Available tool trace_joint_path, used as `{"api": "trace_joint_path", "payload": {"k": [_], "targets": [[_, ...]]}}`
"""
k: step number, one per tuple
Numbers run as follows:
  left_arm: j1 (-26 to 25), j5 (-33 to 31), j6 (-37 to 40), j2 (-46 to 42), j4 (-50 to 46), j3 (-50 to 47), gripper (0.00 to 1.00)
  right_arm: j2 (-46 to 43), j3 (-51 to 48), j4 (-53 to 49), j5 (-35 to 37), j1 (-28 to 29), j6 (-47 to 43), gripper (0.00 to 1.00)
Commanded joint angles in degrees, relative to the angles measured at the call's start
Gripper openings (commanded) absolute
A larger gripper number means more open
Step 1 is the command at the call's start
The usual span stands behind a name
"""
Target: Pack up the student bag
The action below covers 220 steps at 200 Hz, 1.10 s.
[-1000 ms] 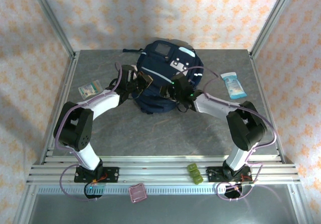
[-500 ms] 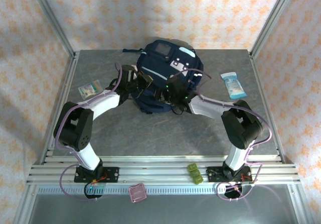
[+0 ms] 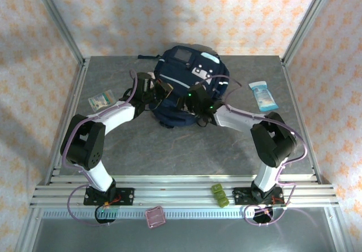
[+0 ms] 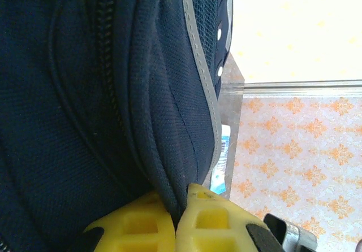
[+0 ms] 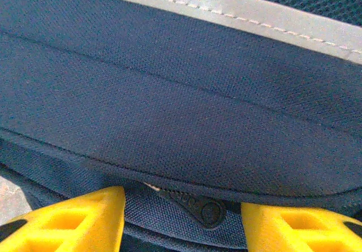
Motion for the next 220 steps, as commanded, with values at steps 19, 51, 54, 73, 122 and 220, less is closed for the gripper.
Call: {"api": "trace_joint_path", "payload": {"k": [19, 51, 54, 73, 122, 220], "targets": [[-2.0, 4.3, -0.7, -3.7, 6.7, 1.7, 0.0, 3.0, 4.7, 4.8, -4.7, -0.2, -3.2, 0.47], [-2.6, 4.7, -1.0, -3.0, 7.0, 2.0, 0.0, 0.9, 3.4, 7.7, -3.5, 0.1, -4.0, 0.36], [-2.6, 4.8, -0.9, -3.0, 7.0, 2.1, 0.0, 0.9, 3.6, 7.4, -3.0, 0.1, -4.0, 0.36], [-2.7, 4.7, -1.0, -2.9, 7.2, 1.8, 0.0, 1.4, 5.4, 4.8, 0.1, 0.1, -4.2, 0.33], [-2.7, 4.6, -1.0, -2.8, 7.1, 1.6, 0.0, 2.7, 7.9, 1.4, 2.0, -0.1, -5.8, 0.2], [-2.8, 4.3, -0.8, -2.6, 6.9, 1.7, 0.0, 7.5, 14.7, -6.9, 6.0, -0.4, -5.7, 0.0]]}}
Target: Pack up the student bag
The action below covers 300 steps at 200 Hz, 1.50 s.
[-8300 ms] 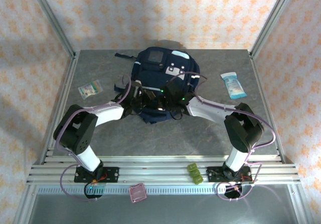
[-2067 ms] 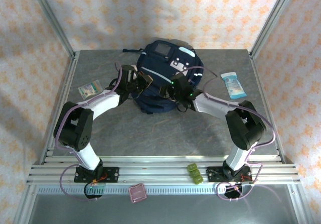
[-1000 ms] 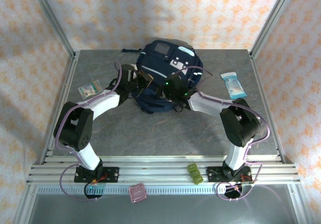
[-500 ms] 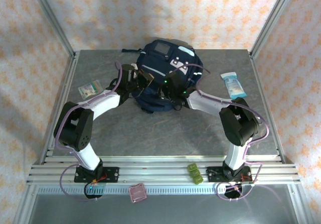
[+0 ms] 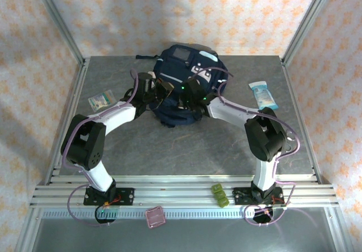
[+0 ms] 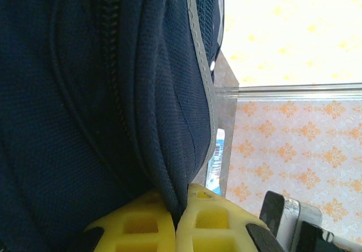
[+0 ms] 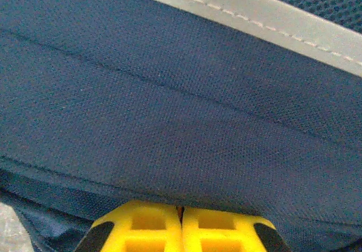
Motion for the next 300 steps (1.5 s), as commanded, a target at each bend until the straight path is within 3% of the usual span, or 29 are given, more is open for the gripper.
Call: {"api": "trace_joint_path", "payload": {"k": [1, 81, 122, 161, 199, 222, 237, 300], "targets": [[-2.0, 5.5, 0.2, -2.6, 5.3, 1.6, 0.0, 1.5, 2.7, 3.5, 4.6, -0.8, -0.8, 0.0], [2.0, 2.7, 4.4, -4.6, 1.6, -1.9, 0.0, -7.3, -15.7, 5.3, 5.9, -6.7, 1.5, 0.0], [2.2, 2.1, 6.3, -3.7, 0.8, -2.0, 0.0, -9.1, -17.8, 4.0, 8.7, -8.1, -0.7, 0.0], [3.9, 1.1, 11.7, -0.4, -3.7, 2.8, 0.0, -11.4, -16.5, 3.2, 6.9, -2.2, -3.4, 0.0], [7.0, -1.0, 15.8, 1.9, -8.9, 8.2, 0.0, -6.4, -8.3, 4.1, 2.3, 6.2, -3.2, 0.0], [7.5, -2.3, 16.6, -0.2, -10.5, 7.9, 0.3, -1.8, -2.3, 6.0, -1.2, 7.8, -2.2, 0.0], [7.5, -2.4, 16.3, -2.7, -10.5, 5.1, 0.4, 0.8, 0.7, 6.6, -2.0, 7.8, -1.6, 0.0], [3.7, -6.0, 14.2, -9.5, -8.6, -7.7, 0.49, 3.8, 2.7, 8.4, -4.5, 7.8, -0.9, 0.0]]}}
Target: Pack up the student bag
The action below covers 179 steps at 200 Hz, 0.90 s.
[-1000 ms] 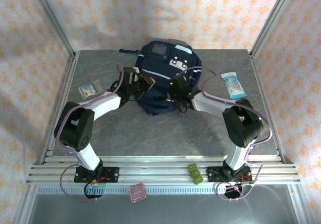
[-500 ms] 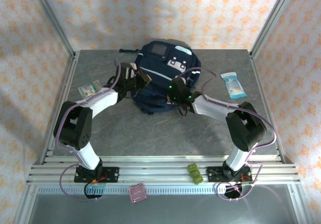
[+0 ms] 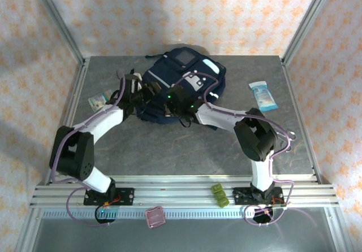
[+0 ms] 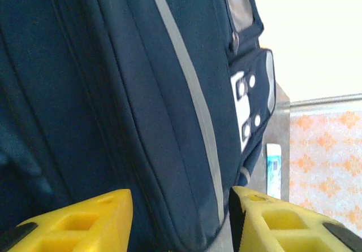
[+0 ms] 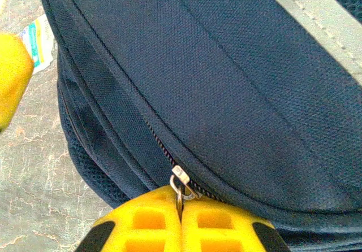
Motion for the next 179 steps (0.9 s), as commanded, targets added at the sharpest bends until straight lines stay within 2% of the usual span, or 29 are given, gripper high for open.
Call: {"api": "trace_joint_path", "payload": {"k": [1, 44, 66, 71, 84, 91, 128, 179], "targets": [[-2.1, -2.4, -0.5, -0.4, 2.1, -2.2, 0.49, 0.1, 1.7, 3.0, -1.9, 0.2, 0.5, 0.0], [-5.1, -4.3, 0.4, 5.9, 1.3, 2.6, 0.5, 0.2, 0.9, 3.9, -2.4, 0.4, 0.8, 0.0], [-5.1, -5.4, 1.2, 9.1, 0.4, 5.5, 0.45, 0.4, 1.1, 3.8, -2.3, 0.6, 0.6, 0.0], [-5.1, -5.8, 1.5, 9.9, 0.0, 6.1, 0.39, 0.5, 1.1, 3.7, -2.3, 0.6, 0.5, 0.0], [-5.0, -5.6, 2.1, 11.8, -0.6, 7.8, 0.1, 0.5, 1.3, 3.3, -2.1, 0.7, 0.3, 0.0], [-4.8, -5.3, 2.3, 12.7, -1.0, 8.5, 0.0, 0.4, 1.2, 2.9, -1.9, 0.8, 0.3, 0.0], [-3.8, -4.5, 1.8, 12.3, 0.1, 7.3, 0.0, -0.5, -0.5, 0.3, 0.8, -0.1, 0.6, 0.0], [-1.8, -3.9, 2.9, 9.6, 0.1, 4.6, 0.0, -5.5, -8.3, -0.4, 2.0, -6.6, 2.0, 0.0]]}}
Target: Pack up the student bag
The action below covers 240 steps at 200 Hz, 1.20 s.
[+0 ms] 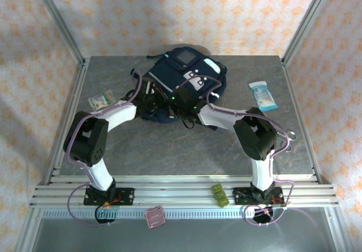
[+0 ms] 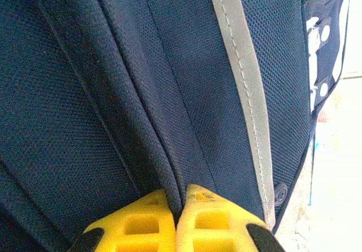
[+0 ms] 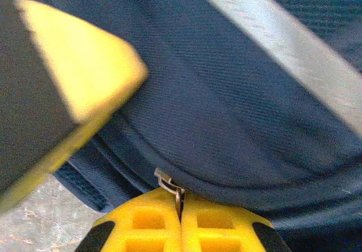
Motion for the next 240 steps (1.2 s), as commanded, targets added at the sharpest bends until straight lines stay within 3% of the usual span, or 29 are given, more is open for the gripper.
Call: {"api": "trace_joint_path", "payload": {"k": [1, 58, 100, 109, 126, 139, 180, 183, 185, 188, 191, 195, 198, 240], "targets": [[2.1, -1.5, 2.4, -2.3, 2.3, -1.2, 0.0, -4.6, -3.4, -2.5, 3.0, -4.0, 1.0, 0.0], [2.3, -1.0, 2.7, -3.3, 2.8, -2.8, 0.0, -3.8, -2.1, -5.1, 8.6, -12.4, 4.6, 0.0], [2.4, -1.5, 2.8, -4.1, 2.6, -3.3, 0.0, -1.8, 1.4, -6.2, 8.4, -12.9, 6.6, 0.0], [2.4, -1.9, 3.3, -4.6, 1.9, -3.1, 0.0, -2.5, 1.2, -6.3, 8.3, -12.9, 6.8, 0.06], [2.4, -3.1, 4.7, -5.9, 0.3, -2.3, 0.33, -4.5, -0.1, -6.2, 9.0, -12.9, 6.4, 0.25], [2.4, -4.3, 6.1, -7.2, -0.8, -1.5, 0.47, -6.2, -0.7, -6.5, 9.3, -12.9, 5.7, 0.41], [2.4, -10.1, 11.3, -11.8, -5.9, 2.3, 0.63, -11.2, -0.4, -6.3, 9.2, -13.1, 2.1, 0.66], [2.4, -10.7, 11.6, -12.2, -6.3, 2.6, 0.78, -11.5, -0.4, -6.1, 9.3, -13.1, 1.8, 0.68], [2.4, -11.1, 11.9, -12.4, -6.5, 2.7, 0.94, -11.7, -0.4, -6.0, 9.3, -13.1, 1.7, 0.69], [2.4, -11.7, 12.3, -12.8, -6.8, 2.9, 0.99, -12.0, -0.3, -5.9, 9.5, -13.1, 1.5, 0.72], [2.4, -12.3, 12.7, -13.2, -7.0, 3.1, 0.99, -12.3, -0.2, -5.9, 9.8, -13.1, 1.3, 0.75], [2.4, -13.0, 13.2, -13.7, -7.3, 3.2, 0.99, -12.6, 0.0, -6.0, 10.1, -13.2, 1.1, 0.96], [2.4, -13.6, 13.6, -14.1, -7.4, 3.4, 0.99, -12.7, 0.3, -6.1, 10.4, -13.3, 0.9, 1.0], [2.8, -25.1, 20.2, -20.5, -9.0, 3.0, 0.99, -15.1, 2.8, -8.9, 16.3, -16.1, -0.6, 1.0]]}}
